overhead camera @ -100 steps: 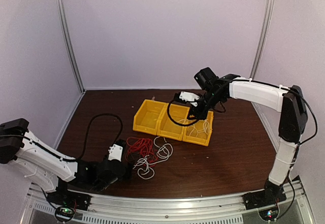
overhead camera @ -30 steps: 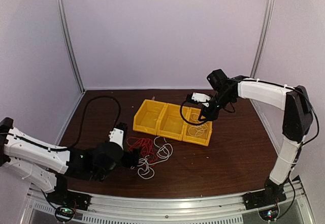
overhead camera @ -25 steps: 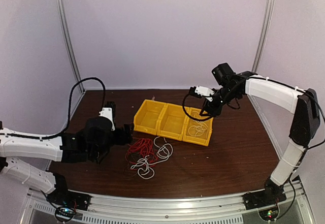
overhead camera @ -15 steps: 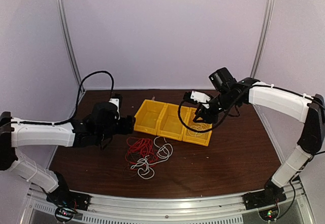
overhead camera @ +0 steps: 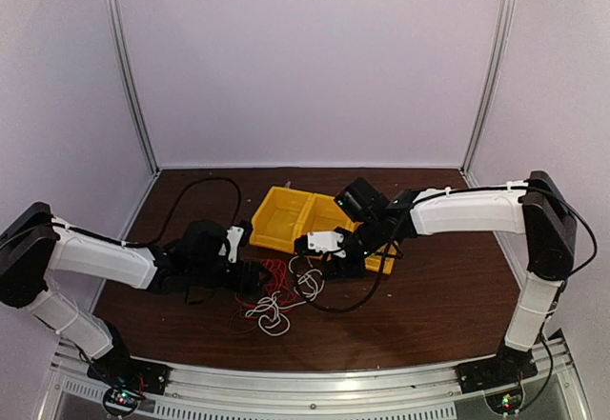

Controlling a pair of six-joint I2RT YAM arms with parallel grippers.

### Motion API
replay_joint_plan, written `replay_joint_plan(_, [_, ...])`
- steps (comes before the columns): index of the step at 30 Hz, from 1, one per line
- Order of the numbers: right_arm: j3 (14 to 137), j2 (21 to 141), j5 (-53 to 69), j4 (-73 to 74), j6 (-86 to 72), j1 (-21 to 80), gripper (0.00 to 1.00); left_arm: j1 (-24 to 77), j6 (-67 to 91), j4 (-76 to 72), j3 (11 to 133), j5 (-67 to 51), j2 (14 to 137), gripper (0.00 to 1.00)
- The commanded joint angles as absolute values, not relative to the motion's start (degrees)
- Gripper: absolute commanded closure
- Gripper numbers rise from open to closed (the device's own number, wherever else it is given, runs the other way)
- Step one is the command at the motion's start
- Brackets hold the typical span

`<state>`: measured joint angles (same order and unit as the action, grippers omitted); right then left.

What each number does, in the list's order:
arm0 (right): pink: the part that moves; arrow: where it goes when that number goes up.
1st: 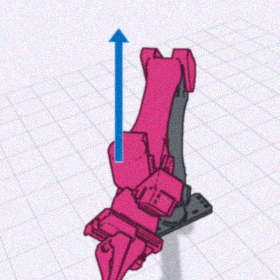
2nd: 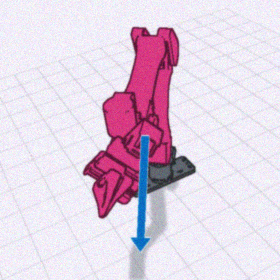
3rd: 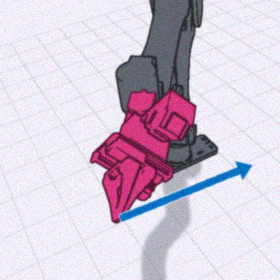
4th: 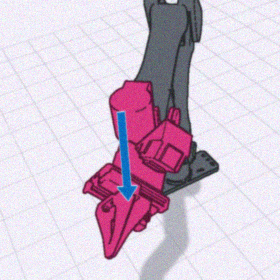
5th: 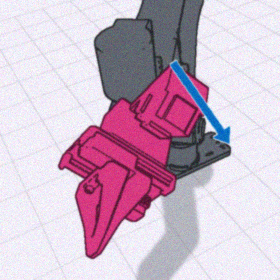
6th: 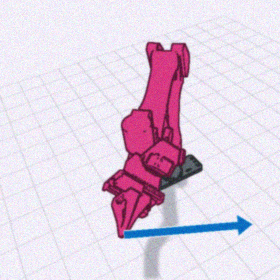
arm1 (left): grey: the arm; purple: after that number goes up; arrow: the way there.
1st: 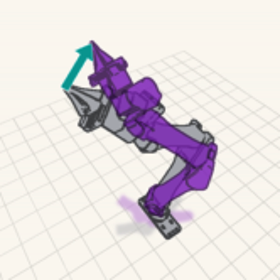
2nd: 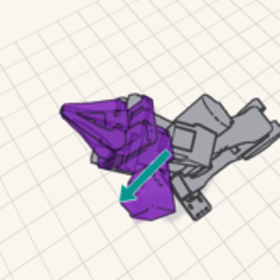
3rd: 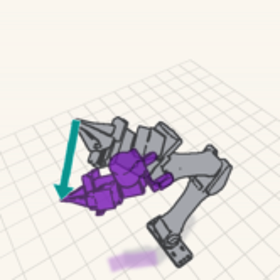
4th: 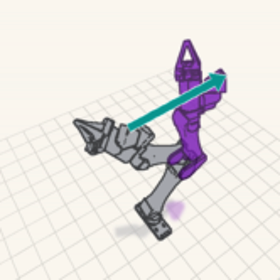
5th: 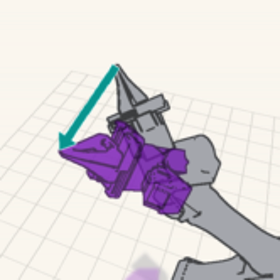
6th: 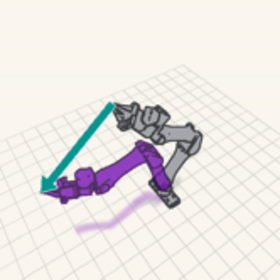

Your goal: Untangle the cables

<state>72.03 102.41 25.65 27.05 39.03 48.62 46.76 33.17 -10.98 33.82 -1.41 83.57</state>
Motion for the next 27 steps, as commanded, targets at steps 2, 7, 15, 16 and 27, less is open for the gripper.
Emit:
replay_joint_plan(2, [75.4, 108.4, 27.8, 25.2, 35.9, 49.2, 0.61, 46.7, 35.3, -17.5, 29.5, -3.1, 85.7, 0.23])
replay_joint_plan(7, [76.9, 111.8, 25.1, 23.2, 30.6, 49.5, 0.58, 46.7, 36.0, -19.5, 27.1, -3.4, 85.9, 0.25])
replay_joint_plan(15, [80.2, 116.2, 25.9, 24.2, 26.7, 49.6, 0.63, 46.7, 37.2, -22.1, 24.7, -4.1, 86.3, 0.30])
replay_joint_plan(16, [80.7, 116.6, 25.3, 24.4, 26.4, 49.6, 0.64, 46.7, 37.4, -22.3, 24.5, -4.1, 86.3, 0.30])
replay_joint_plan(27, [80.2, 113.2, 23.0, 27.9, 25.5, 49.5, 1.00, 46.7, 37.3, -22.7, 24.2, -3.4, 86.2, 0.30])
